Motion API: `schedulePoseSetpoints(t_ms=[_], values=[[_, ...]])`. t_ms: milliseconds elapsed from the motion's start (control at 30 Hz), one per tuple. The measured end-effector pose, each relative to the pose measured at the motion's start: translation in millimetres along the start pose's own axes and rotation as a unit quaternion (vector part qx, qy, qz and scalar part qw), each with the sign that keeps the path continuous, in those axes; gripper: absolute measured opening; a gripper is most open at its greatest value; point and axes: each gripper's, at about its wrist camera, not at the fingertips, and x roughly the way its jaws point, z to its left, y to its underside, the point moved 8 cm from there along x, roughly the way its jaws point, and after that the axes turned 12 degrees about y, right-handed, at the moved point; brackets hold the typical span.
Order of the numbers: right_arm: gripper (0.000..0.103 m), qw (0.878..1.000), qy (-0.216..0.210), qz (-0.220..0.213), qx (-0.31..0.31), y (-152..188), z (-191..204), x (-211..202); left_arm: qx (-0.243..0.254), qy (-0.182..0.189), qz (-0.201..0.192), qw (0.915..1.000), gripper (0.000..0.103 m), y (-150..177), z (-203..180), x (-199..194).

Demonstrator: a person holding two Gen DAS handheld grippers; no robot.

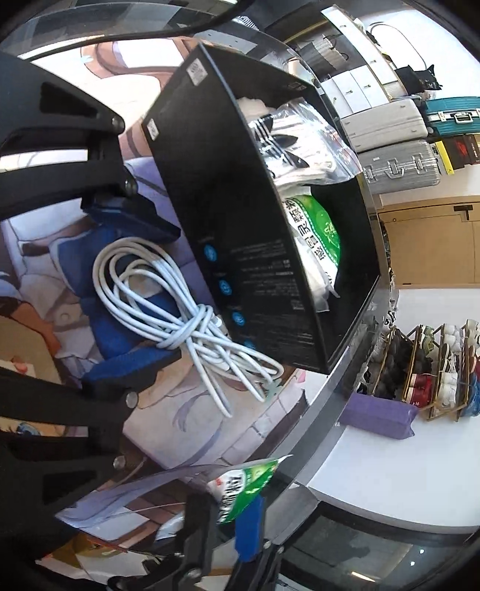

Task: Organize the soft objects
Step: 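Carry the green packet and white cable over the black box with both grippers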

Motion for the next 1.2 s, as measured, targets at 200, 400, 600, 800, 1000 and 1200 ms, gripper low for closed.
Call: schedulePoseSetpoints(t_ms=[200,400,600,800,1000,1200], values=[[0.04,1.0,-0.001,0.002,-0.002,0.0,1.2,0.7,0.011,0.001,0.001,0.9999,0.054,17.6,3.1,-15.9],[0.04,1.0,-0.004,0.002,-0.005,-1.2,8.0,2.2,0.021,0.007,0.011,0.9997,0.062,28.7,6.5,-27.0],[0.04,1.0,-0.005,0.003,-0.009,-1.0,12.2,4.7,0.033,0.01,0.007,0.9994,0.061,20.0,-0.3,-18.7],[0.04,1.0,-0.008,-0.001,-0.007,-1.8,12.4,4.3,0.033,0.035,-0.011,0.9988,0.031,16.1,-9.2,-26.7],[0.04,1.0,-0.01,-0.01,-0.011,-5.0,16.7,-1.3,0.019,0.045,-0.042,0.9979,0.03,16.2,-2.6,-49.7],[0.04,1.0,-0.012,-0.023,-0.018,-12.3,26.2,-10.1,0.013,0.053,-0.061,0.9967,0.029,19.3,-0.5,-70.8]])
